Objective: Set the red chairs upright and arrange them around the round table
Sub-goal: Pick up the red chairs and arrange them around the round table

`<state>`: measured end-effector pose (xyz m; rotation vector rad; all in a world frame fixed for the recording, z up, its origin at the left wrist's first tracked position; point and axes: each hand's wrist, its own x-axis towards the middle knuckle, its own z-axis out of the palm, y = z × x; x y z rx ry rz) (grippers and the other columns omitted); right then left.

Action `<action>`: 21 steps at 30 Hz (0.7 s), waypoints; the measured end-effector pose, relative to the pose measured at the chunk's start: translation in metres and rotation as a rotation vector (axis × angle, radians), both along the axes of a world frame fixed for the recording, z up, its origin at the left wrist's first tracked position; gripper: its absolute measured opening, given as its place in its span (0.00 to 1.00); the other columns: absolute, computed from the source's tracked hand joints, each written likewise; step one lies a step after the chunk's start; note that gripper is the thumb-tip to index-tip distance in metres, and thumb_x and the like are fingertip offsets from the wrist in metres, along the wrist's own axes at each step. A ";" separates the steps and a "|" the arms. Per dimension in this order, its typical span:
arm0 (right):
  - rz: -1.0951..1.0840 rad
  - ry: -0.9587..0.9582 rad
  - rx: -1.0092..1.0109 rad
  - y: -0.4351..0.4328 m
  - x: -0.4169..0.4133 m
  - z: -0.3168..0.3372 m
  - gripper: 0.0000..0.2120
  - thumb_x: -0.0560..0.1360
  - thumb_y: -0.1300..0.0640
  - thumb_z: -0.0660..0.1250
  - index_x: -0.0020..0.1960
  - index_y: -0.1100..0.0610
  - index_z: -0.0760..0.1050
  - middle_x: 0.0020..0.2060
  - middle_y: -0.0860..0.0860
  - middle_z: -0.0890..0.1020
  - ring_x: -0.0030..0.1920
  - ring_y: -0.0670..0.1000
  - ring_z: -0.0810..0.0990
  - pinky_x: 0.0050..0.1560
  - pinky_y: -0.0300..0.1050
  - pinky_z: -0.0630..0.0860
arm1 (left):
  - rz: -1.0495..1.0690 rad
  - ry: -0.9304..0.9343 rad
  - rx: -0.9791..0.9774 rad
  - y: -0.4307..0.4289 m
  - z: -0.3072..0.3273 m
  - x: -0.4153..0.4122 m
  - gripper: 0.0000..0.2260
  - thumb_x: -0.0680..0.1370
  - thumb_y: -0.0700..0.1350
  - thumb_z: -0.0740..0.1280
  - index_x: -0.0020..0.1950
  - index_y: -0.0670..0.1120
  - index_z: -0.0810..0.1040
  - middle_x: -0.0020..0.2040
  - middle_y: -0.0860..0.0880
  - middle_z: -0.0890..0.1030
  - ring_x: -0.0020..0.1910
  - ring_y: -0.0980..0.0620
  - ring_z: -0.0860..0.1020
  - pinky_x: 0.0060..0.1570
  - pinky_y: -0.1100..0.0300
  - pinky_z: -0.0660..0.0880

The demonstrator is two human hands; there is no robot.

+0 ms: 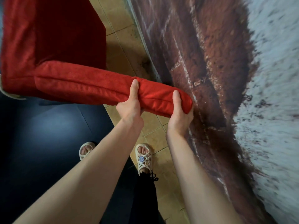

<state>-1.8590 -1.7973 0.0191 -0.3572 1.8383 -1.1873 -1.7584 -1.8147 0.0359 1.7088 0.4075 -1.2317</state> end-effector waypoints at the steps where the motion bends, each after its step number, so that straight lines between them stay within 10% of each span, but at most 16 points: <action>1: -0.007 0.011 -0.012 -0.002 0.005 0.009 0.14 0.70 0.49 0.77 0.51 0.43 0.76 0.46 0.37 0.76 0.37 0.25 0.76 0.36 0.20 0.69 | 0.000 0.015 0.000 0.000 0.007 0.003 0.32 0.68 0.57 0.78 0.63 0.41 0.71 0.55 0.45 0.80 0.47 0.50 0.83 0.32 0.62 0.81; 10: 0.003 0.084 -0.169 -0.025 0.079 0.109 0.13 0.71 0.48 0.76 0.53 0.49 0.79 0.50 0.44 0.83 0.47 0.35 0.81 0.45 0.26 0.73 | 0.014 0.111 -0.043 -0.016 0.092 0.073 0.28 0.68 0.59 0.77 0.55 0.44 0.68 0.44 0.50 0.75 0.41 0.52 0.80 0.29 0.62 0.80; 21: 0.162 0.256 -0.357 -0.058 0.179 0.224 0.07 0.72 0.50 0.74 0.47 0.51 0.81 0.47 0.49 0.84 0.53 0.50 0.82 0.66 0.58 0.71 | 0.107 0.304 -0.136 -0.035 0.193 0.171 0.31 0.68 0.59 0.77 0.63 0.43 0.73 0.58 0.45 0.79 0.48 0.49 0.81 0.32 0.59 0.80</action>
